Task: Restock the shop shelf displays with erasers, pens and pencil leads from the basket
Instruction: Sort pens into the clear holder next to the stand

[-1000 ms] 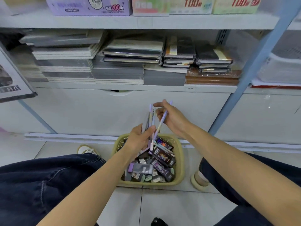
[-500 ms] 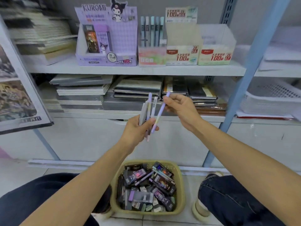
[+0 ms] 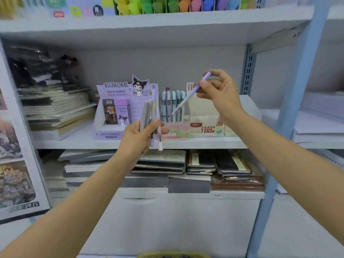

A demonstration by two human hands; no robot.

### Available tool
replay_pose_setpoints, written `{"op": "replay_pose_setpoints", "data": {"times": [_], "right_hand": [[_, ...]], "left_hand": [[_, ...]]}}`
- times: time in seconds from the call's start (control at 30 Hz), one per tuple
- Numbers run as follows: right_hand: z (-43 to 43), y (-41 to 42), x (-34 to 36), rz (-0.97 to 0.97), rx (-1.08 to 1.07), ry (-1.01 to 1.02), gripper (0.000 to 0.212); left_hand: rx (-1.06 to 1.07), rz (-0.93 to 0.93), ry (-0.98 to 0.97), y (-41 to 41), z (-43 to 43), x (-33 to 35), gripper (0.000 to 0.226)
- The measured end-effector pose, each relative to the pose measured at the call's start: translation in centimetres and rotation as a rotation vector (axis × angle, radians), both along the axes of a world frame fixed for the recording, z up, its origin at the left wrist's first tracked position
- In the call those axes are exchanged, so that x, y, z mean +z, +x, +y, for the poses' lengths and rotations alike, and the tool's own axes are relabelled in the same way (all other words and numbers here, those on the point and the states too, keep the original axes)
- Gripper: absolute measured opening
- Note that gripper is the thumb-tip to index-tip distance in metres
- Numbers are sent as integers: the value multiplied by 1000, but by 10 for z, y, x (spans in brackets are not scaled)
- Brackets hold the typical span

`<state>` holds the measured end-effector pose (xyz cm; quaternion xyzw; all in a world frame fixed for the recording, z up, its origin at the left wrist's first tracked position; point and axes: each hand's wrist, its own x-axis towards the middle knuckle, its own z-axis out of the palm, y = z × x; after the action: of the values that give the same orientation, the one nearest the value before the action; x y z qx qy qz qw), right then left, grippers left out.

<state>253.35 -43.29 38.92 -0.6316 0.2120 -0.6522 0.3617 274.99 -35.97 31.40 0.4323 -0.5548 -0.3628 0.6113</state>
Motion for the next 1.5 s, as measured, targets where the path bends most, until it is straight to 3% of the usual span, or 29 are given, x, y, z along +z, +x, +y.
{"op": "replay_pose_setpoints", "data": {"times": [0.17, 0.37, 0.53, 0.83, 1.03, 1.23, 1.5], "right_hand": [[-31, 23, 10, 196, -104, -44, 15], [-56, 12, 20, 137, -245, -130, 15], [-61, 14, -2, 380, -255, -97, 9], [-68, 22, -1, 614, -212, -146, 8], [-71, 29, -3, 531, -243, -136, 10], [-76, 36, 2, 533, -361, -165, 12], [-85, 41, -2, 586, -410, -59, 18]], "left_hand": [[29, 13, -30, 13, -22, 13, 28], [29, -3, -54, 19, -40, 13, 33], [5, -6, -45, 12, -47, 11, 33], [1, -11, -29, 8, -49, 9, 34], [-18, 0, -9, 9, -51, 9, 32], [-36, 18, -7, 10, -52, 8, 35], [-56, 55, 14, 9, -52, 8, 35]]}}
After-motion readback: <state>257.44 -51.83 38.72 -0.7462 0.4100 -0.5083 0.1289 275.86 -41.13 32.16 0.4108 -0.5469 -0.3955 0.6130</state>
